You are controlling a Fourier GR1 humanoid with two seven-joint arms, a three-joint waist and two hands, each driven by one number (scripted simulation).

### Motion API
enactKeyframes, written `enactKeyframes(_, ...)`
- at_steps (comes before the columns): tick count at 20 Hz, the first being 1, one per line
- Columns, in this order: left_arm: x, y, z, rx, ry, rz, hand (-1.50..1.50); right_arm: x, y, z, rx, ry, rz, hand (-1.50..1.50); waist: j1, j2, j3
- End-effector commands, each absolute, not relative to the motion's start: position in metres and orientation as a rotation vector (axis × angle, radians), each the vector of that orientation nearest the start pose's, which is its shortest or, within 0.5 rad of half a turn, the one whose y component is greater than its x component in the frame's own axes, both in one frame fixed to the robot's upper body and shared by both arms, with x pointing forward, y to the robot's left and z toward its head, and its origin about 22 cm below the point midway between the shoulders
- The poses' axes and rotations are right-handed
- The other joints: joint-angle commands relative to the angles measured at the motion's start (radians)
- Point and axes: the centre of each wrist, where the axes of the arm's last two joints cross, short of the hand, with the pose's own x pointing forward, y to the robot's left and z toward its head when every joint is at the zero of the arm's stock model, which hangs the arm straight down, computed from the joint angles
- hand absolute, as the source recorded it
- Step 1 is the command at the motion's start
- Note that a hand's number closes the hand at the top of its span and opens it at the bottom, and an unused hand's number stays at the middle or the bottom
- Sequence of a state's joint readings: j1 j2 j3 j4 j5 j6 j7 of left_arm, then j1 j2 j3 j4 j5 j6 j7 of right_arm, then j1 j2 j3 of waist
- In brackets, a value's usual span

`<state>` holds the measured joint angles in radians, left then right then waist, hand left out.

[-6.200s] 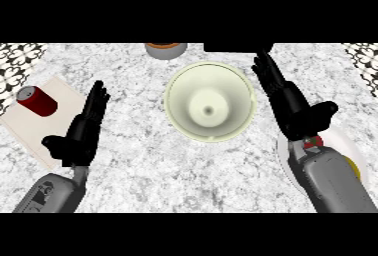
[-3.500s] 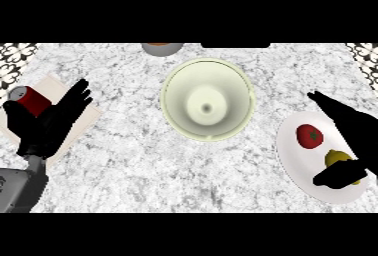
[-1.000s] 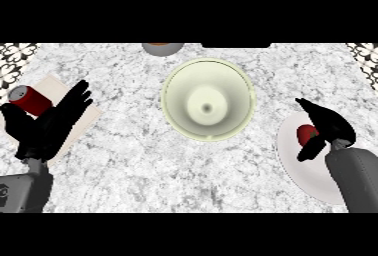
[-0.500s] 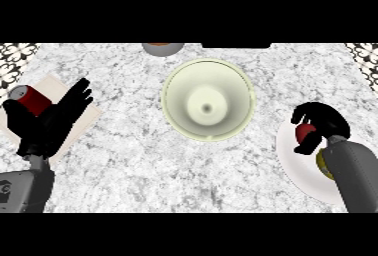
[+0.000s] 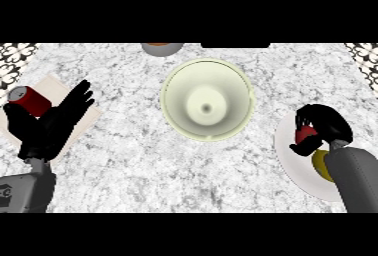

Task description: Pick the tomato from the plate and place it in the bowl

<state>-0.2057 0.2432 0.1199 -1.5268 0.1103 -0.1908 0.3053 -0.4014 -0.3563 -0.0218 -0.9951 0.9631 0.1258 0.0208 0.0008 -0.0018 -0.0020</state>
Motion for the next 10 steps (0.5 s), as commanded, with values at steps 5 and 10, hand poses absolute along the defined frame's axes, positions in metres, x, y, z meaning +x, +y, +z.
enactKeyframes(5,0.293,0.306,0.062,0.035,-1.419,-0.181,0.00,0.276,-0.353,0.002,-0.725,-0.964,1.275,1.50,-0.018,-0.001,0.001)
enactKeyframes(10,0.297,0.330,0.058,0.040,-1.410,-0.199,0.00,0.276,-0.376,0.044,-0.797,-1.071,1.227,1.50,-0.007,0.001,0.002)
